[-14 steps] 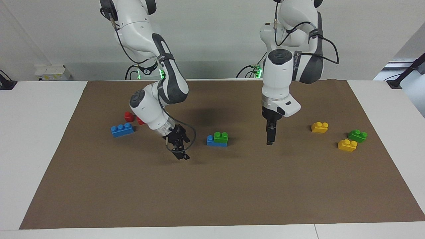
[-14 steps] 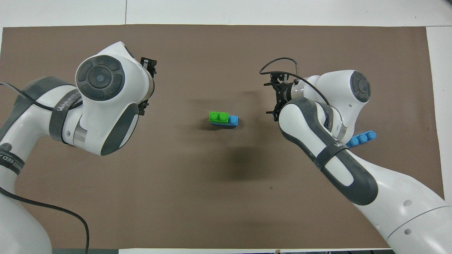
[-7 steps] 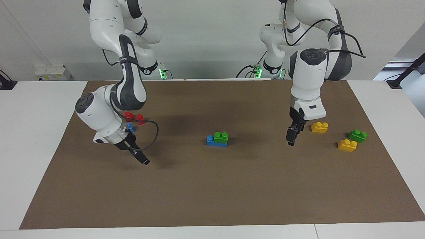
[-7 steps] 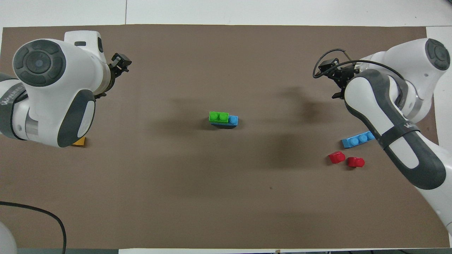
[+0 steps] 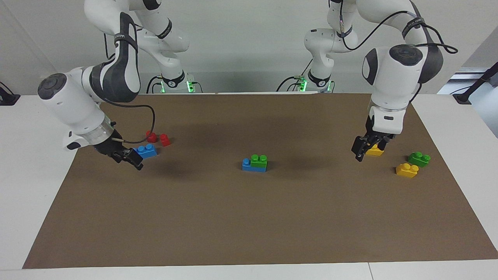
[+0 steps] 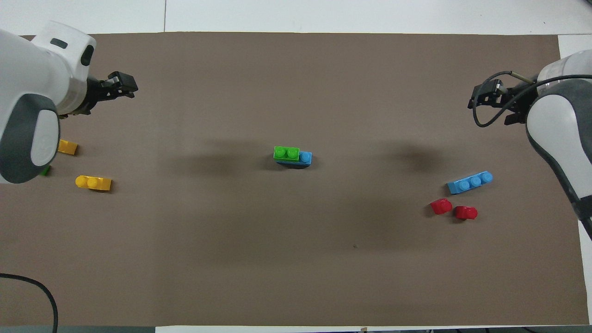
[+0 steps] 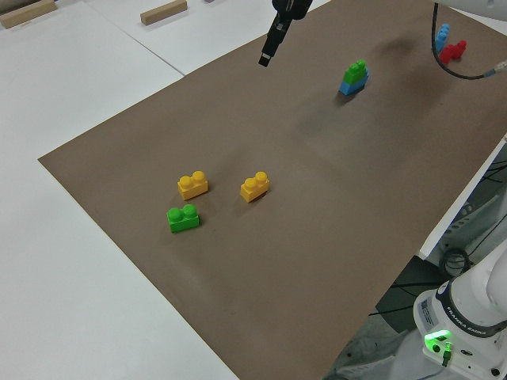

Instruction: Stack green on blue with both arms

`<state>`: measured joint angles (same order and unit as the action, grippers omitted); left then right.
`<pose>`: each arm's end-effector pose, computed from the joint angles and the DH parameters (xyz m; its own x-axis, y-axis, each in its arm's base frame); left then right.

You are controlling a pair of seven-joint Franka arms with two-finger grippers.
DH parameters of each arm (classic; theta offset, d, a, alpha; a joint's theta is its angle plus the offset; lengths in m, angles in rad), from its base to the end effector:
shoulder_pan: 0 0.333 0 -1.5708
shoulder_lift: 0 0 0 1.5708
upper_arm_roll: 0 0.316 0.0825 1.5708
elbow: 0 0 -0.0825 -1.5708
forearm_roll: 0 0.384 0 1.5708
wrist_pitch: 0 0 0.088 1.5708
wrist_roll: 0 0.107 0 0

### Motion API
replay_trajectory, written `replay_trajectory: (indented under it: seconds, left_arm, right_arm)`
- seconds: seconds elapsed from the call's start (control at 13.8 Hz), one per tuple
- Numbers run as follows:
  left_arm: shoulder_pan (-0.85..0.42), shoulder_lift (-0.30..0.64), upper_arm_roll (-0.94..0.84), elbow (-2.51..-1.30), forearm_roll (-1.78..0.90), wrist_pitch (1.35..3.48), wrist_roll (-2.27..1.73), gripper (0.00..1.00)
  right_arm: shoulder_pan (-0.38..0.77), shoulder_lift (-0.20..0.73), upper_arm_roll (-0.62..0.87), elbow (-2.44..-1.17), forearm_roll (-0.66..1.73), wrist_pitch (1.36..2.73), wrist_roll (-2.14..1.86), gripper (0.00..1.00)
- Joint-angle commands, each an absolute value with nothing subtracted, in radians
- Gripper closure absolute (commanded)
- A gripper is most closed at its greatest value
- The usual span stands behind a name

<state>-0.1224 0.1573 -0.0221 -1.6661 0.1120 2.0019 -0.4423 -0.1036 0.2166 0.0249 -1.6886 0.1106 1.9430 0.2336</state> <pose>0.6236 -0.0831 0.5268 0.9466 0.2504 0.2032 0.2596 -0.9655 -0.0197 0.6289 -0.0432 0.4727 0.9387 -0.3446 0.0092 -0.3413 -0.9329 -0.1148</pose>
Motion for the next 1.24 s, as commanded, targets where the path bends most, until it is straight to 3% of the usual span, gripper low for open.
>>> replay_trajectory:
  seconds: [0.0,0.29,0.51,0.73,1.16]
  left_arm:
    - [-0.075,0.146,-0.032,-1.6,0.078,1.881,-0.212,0.0]
    - [-0.069,0.121,-0.02,-1.543,0.08,1.763,0.026,0.0]
    - [-0.057,0.107,-0.023,-1.51,0.055,1.689,0.041,0.0]
    - [-0.048,0.12,-0.012,-1.425,0.005,1.638,0.034,0.0]
    - [-0.049,0.117,-0.011,-1.437,0.008,1.697,-0.02,0.0]
  right_arm:
    - [-0.114,0.121,0.035,-1.697,0.057,1.84,0.129,0.0]
    - [-0.101,0.026,0.038,-1.687,0.002,1.695,0.097,0.0]
    - [-0.097,0.034,0.046,-1.626,-0.002,1.617,0.086,0.0]
    - [-0.086,0.034,0.048,-1.626,-0.002,1.6,0.077,0.0]
    - [-0.087,0.035,0.048,-1.626,-0.006,1.601,0.078,0.0]
